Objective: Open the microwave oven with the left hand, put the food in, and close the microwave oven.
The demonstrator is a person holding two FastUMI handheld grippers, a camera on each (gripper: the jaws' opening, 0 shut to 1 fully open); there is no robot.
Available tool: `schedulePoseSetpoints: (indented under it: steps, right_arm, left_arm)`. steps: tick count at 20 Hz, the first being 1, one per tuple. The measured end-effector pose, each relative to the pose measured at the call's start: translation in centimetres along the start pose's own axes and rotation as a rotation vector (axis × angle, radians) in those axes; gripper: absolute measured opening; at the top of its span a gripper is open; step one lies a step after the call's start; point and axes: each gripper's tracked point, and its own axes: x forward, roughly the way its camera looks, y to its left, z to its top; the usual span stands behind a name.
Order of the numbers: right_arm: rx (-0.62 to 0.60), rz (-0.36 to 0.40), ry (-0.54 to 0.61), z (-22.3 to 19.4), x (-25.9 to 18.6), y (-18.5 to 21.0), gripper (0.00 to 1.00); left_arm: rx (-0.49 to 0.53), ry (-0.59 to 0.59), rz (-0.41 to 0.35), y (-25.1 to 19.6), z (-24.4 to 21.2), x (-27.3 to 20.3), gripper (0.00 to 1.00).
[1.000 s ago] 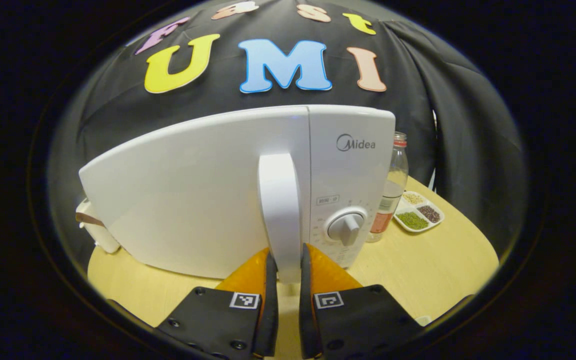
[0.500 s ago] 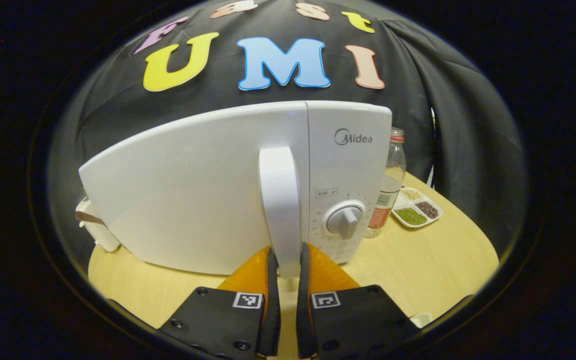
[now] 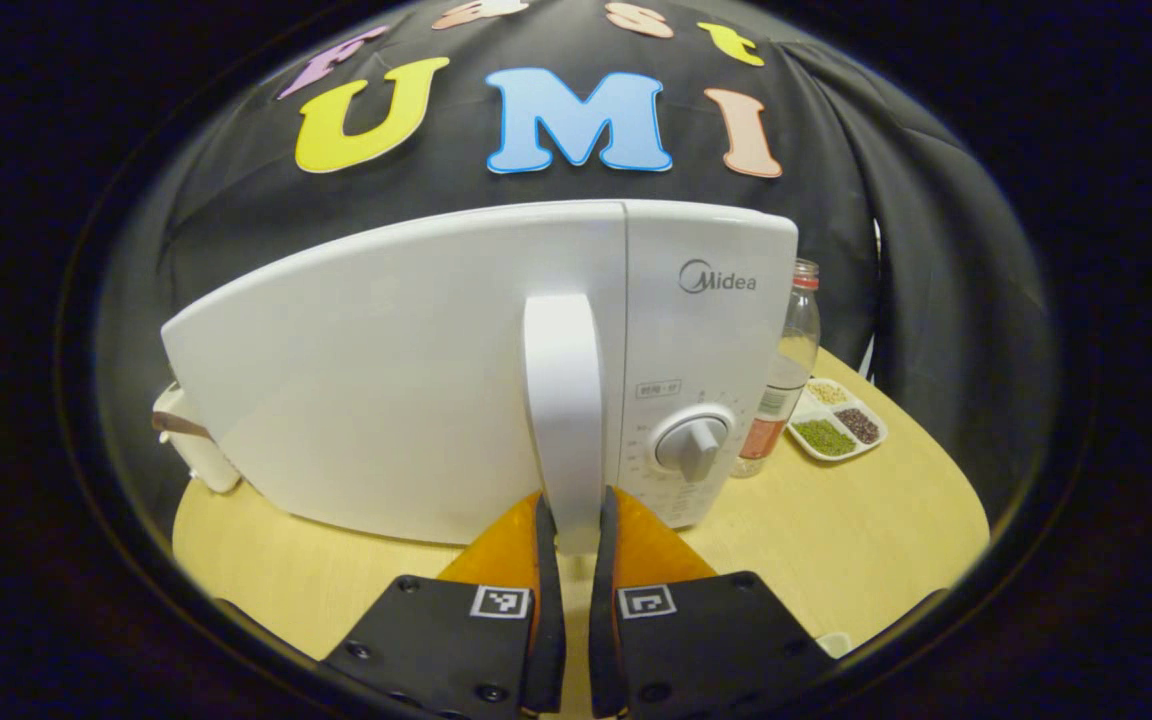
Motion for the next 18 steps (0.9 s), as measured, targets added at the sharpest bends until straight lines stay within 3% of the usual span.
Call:
schedulePoseSetpoints:
  steps: [6, 8, 18]
  right_arm:
    - [-0.001, -0.032, 0.041, -3.3, -4.0, -0.9, 0.96]
    - [0.005, -0.028, 0.037, -3.5, -4.7, -0.4, 0.96]
    - [0.043, 0.100, 0.010, -4.2, -5.6, 7.1, 0.96]
  left_arm:
    - [-0.021, 0.030, 0.004, 0.0, -0.6, -0.8, 0.18]
    - [-0.029, -0.017, -0.006, 0.3, -1.7, -3.0, 0.18]
    - [0.005, 0.010, -0.067, 5.9, -9.5, -15.0, 0.18]
